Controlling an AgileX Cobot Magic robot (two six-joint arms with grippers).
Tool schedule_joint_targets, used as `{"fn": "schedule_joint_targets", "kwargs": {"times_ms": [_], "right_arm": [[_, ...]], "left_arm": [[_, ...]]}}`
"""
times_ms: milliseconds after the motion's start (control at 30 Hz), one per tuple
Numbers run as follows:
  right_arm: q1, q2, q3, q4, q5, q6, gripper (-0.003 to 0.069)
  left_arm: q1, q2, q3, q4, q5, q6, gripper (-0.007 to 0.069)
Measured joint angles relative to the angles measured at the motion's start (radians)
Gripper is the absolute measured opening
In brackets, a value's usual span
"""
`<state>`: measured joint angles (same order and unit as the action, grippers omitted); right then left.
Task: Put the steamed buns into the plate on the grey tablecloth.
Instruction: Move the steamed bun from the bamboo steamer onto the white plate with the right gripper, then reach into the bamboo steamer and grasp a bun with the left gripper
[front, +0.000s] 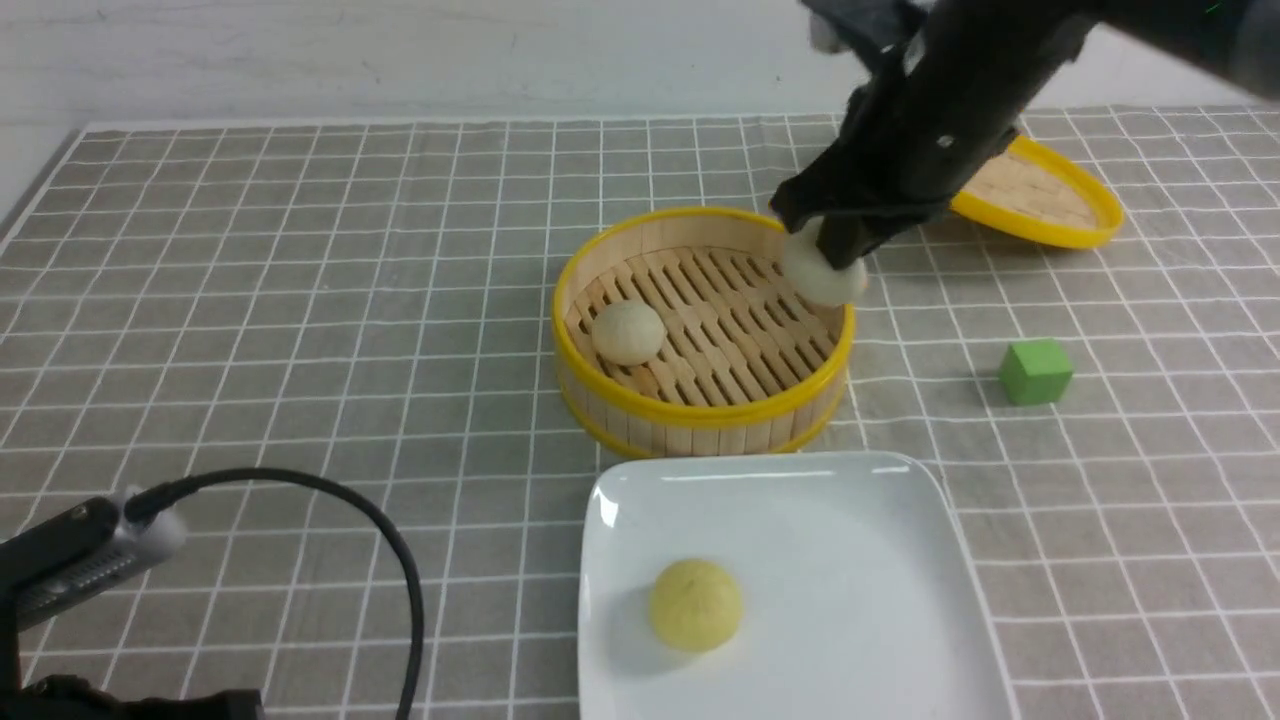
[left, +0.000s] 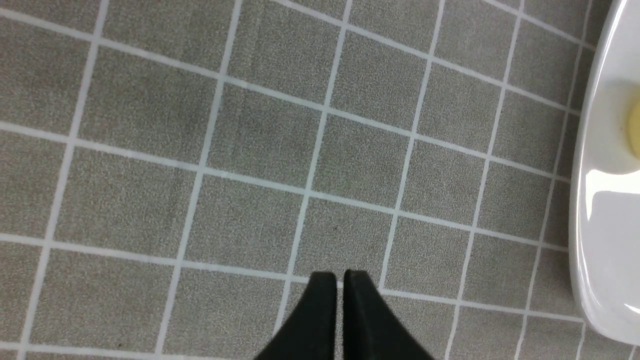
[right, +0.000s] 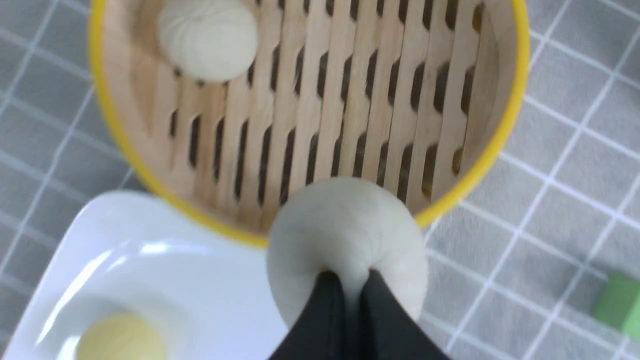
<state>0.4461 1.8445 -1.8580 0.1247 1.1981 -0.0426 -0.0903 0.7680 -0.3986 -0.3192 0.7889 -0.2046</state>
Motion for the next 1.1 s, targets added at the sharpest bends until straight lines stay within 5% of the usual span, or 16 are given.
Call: {"fn": "schedule_joint_targets", "kwargs": {"times_ms": [367,533,933,1100], "right_arm": [[0.0,-0.141,0.405,0.165,0.029,-0.004,0.0022],[0.001,-0.119,0.665,0.242,-0.197,-0.01,0.0053],[0.001,-0.074,0.724,0.253,-0.3,-0.045,0.0424],[0.001,-0.161,0.698,0.183,-0.233,-0.06,0.0425]], "left_arm": [[0.0,0.0,0.0,0.012,-0.043,0.0,0.0056],[0.0,0.0,0.0,0.015,-0.066,0.0,0.0067],[0.0,0.0,-0.009,-0.005,-0.142,-0.006,0.0109],[0.0,0.0,-0.097,-0.006,-0.107,-0.007,0.0188]]}}
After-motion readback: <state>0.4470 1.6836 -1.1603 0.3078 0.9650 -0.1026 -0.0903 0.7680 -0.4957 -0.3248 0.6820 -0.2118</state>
